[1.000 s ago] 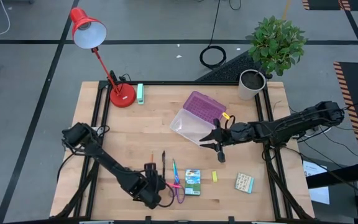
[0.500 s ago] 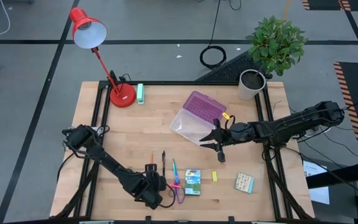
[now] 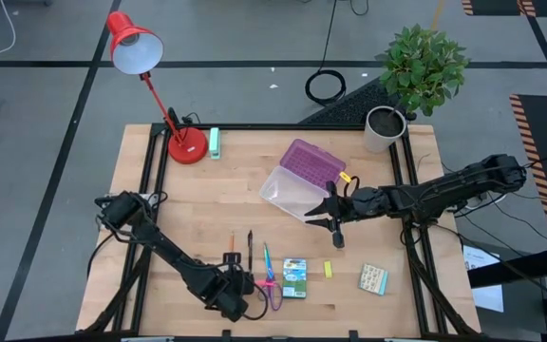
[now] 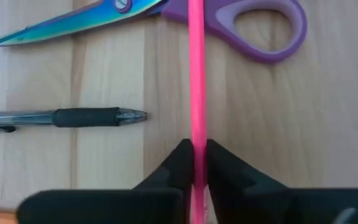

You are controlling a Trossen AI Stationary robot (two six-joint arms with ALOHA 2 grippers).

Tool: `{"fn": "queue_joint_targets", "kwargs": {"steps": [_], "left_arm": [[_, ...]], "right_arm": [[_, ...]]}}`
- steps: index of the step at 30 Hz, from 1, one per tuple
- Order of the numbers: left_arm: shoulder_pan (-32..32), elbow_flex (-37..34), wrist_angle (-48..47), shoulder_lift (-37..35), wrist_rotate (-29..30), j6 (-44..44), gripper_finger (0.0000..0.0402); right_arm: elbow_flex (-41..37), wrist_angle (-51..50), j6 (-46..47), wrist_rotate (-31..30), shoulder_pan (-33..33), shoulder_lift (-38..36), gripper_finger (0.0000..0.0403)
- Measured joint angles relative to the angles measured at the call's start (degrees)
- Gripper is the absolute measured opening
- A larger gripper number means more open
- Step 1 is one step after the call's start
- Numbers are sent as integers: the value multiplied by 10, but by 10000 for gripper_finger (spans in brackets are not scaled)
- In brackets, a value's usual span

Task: Pack school essentials
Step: Put the pink pencil into the purple supply box

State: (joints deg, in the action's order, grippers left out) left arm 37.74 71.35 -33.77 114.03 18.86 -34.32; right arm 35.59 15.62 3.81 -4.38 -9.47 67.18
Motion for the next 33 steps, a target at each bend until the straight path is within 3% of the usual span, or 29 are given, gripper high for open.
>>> {"fn": "queue_joint_targets", "kwargs": {"steps": [6,13,18,24,33], "left_arm": [[-7,-5,-25,-25,0,1,15],[-11,-3,-55,-102,1,19,38],[-27,-1,-105,-161,50,48,16],[-78,-2,-138,-195,69,109,20],[-179,-2,-139,-188,68,221,20]], "right_arm": [[0,0,2,0,0,0,86],[0,9,6,-5,0,0,86],[0,36,-25,-73,-30,0,92],[0,70,-60,-168,-72,0,130],[36,65,-45,-167,-75,41,195]]}}
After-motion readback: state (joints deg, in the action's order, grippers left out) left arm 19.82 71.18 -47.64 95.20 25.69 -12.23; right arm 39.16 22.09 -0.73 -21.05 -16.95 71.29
